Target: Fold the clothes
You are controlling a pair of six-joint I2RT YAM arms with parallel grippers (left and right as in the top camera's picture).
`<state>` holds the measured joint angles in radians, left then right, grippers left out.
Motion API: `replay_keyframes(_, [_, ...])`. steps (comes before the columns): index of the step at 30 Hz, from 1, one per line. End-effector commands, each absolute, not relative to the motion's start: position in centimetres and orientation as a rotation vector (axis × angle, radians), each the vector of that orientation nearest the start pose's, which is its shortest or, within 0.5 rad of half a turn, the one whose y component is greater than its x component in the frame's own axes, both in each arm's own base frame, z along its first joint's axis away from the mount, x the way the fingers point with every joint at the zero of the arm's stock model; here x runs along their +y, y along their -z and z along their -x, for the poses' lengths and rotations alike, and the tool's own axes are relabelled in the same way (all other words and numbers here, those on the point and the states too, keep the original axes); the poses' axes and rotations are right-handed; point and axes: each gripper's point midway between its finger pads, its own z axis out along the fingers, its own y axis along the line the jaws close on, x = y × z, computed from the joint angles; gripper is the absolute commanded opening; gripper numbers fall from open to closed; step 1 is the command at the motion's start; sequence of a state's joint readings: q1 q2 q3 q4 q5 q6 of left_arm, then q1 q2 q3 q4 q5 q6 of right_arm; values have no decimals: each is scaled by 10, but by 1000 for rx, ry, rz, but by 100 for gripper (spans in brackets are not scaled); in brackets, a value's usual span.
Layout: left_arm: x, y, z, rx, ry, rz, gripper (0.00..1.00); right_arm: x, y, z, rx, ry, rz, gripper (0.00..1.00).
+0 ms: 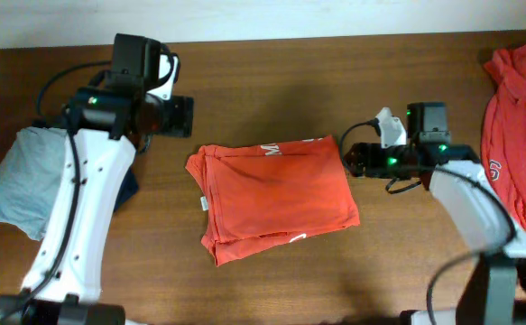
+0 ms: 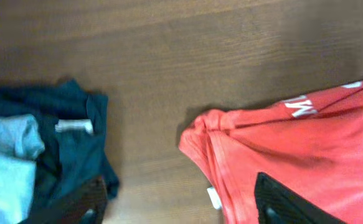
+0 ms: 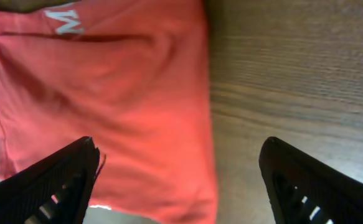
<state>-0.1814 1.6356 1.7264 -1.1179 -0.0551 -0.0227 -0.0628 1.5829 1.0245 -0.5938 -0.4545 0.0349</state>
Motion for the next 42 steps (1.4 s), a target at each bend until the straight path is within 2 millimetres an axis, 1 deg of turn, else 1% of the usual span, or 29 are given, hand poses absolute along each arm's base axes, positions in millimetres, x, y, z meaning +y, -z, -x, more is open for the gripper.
replay_keyframes(1, [-62, -271, -385, 2556, 58, -61, 78, 60, -80, -361, 2619, -842, 100, 84])
replay_keyframes(2, [-62, -273, -382, 2556, 60, -59, 78, 61, -76, -360, 2617, -867, 117, 85])
replay_keyframes(6, [-60, -280, -375, 2544, 61, -59, 79, 62, -48, -359, 2659, -905, 171, 85])
replay_keyframes(10, [-60, -280, -373, 2548, 60, -60, 79, 74, -36, -355, 2633, -1026, 250, 85])
replay_keyframes(11, [-60, -279, -371, 2556, 60, -61, 79, 74, -27, -354, 2651, -1038, 242, 85])
replay_keyframes(14, [-60, -278, -370, 2565, 57, -61, 79, 78, -12, -348, 2695, -1073, 228, 85])
replay_keyframes(16, [-60, -277, -369, 2570, 57, -61, 79, 84, -3, -343, 2718, -1098, 237, 85])
replay_keyframes(18, [-60, -277, -368, 2572, 56, -61, 79, 97, 8, -336, 2749, -1128, 269, 85])
replay_keyframes(21, [-59, -276, -367, 2579, 55, -62, 79, 107, 15, -331, 2772, -1140, 308, 85])
replay_keyframes(23, [-59, -275, -365, 2586, 54, -62, 79, 114, 15, -329, 2775, -1139, 338, 85])
replay_keyframes(24, [-59, -275, -364, 2590, 53, -62, 79, 116, 16, -328, 2782, -1130, 352, 82])
replay_keyframes(26, [-59, -274, -363, 2596, 52, -63, 79, 116, 18, -328, 2797, -1112, 350, 72])
replay_keyframes(27, [-59, -274, -363, 2598, 51, -63, 79, 114, 20, -327, 2813, -1097, 338, 64])
replay_keyframes(29, [-58, -273, -361, 2605, 51, -63, 79, 109, 22, -326, 2842, -1067, 312, 45])
replay_keyframes(30, [-58, -272, -360, 2609, 50, -64, 79, 105, 23, -327, 2861, -1045, 276, 37])
replay_keyframes(32, [-58, -271, -359, 2615, 48, -64, 79, 97, 22, -329, 2877, -994, 249, 24])
replay_keyframes(33, [-58, -271, -359, 2615, 48, -64, 79, 90, 20, -331, 2894, -951, 212, 20])
replay_keyframes(34, [-58, -271, -359, 2615, 48, -64, 79, 82, 18, -334, 2911, -904, 165, 18])
replay_keyframes(37, [-58, -272, -359, 2615, 48, -64, 79, 60, 3, -344, 2932, -769, 68, 11])
replay_keyframes(39, [-58, -272, -359, 2615, 48, -64, 79, 41, -15, -353, 2939, -629, 3, 6])
replay_keyframes(42, [-58, -272, -359, 2614, 47, -64, 79, 17, -42, -362, 2946, -410, -81, 4])
